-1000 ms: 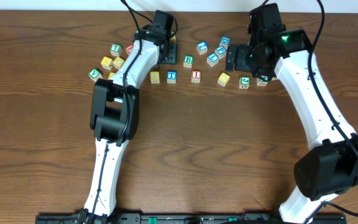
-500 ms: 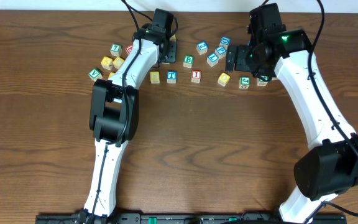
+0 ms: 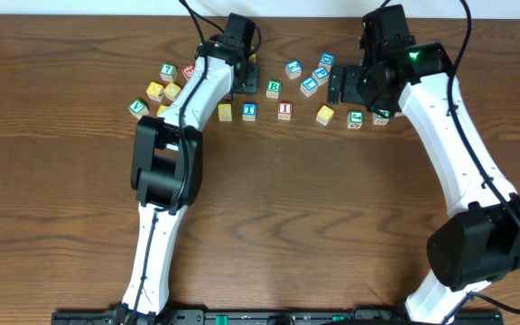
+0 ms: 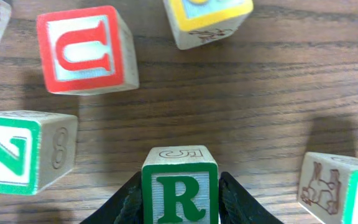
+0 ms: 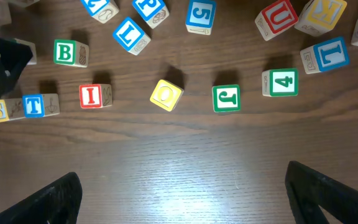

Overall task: Spell out ROBOT
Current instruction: 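Close the left gripper on the green R block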

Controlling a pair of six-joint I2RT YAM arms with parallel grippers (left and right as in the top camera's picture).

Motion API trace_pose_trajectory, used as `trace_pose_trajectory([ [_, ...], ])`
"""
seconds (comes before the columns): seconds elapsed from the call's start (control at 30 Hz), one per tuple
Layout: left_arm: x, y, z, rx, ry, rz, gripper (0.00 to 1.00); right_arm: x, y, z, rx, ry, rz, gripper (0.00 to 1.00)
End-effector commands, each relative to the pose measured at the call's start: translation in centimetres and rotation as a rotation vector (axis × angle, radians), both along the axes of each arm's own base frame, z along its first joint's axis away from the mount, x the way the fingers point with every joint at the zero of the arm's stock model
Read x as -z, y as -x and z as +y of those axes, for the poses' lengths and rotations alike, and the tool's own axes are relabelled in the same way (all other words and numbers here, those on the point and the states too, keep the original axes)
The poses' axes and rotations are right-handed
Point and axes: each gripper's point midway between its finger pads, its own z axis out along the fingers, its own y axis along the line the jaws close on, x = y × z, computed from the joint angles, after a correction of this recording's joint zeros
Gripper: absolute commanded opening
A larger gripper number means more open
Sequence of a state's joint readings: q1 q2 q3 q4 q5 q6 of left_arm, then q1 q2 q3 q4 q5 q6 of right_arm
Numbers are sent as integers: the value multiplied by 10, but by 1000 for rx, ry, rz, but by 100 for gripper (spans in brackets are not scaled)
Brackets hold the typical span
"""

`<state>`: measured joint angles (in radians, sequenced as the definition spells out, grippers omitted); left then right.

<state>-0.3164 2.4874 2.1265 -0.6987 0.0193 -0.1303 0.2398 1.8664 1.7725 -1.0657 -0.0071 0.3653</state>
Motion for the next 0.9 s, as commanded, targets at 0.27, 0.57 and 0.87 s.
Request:
trace_pose_trajectory([
  [0.27,-30,-6,-6,7,7,-59,30,2,-1,3,2,3,5,99],
  [0.57,-42,-7,-7,7,13,-79,30,2,-1,3,2,3,5,99],
  [0.87,-95,-9,-7,6,42,-166,29,2,-1,3,2,3,5,99],
])
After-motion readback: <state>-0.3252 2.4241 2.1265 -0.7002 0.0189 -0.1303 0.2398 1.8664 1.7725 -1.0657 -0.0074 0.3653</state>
